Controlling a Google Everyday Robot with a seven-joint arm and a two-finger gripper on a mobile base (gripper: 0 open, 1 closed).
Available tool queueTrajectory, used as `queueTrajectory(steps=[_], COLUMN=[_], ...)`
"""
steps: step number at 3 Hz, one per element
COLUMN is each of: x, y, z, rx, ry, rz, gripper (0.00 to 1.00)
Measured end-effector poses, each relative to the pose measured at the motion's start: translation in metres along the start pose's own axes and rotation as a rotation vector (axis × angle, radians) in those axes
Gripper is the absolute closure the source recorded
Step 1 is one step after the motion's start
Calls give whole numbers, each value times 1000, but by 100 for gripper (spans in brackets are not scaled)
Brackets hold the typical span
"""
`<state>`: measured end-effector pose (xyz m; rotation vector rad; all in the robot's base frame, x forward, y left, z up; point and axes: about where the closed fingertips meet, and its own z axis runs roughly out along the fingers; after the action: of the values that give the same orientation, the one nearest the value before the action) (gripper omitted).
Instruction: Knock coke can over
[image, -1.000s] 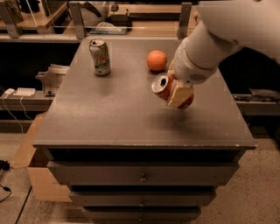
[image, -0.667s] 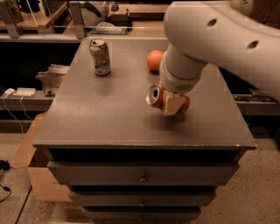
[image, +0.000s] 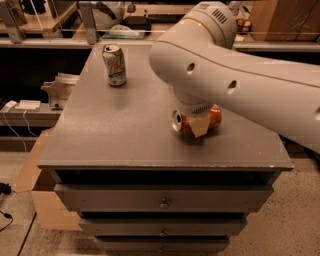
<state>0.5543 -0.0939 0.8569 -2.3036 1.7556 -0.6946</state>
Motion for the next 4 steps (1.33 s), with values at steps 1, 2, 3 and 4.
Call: queueTrajectory(steps=[1, 2, 3, 4], x=[0, 1, 1, 1], y=[0, 0, 0, 0], z=[7, 9, 10, 9], rx=[-20, -34, -45, -57], ry=[37, 52, 59, 51], rz=[-45, -69, -82, -87], gripper=[84, 61, 37, 14])
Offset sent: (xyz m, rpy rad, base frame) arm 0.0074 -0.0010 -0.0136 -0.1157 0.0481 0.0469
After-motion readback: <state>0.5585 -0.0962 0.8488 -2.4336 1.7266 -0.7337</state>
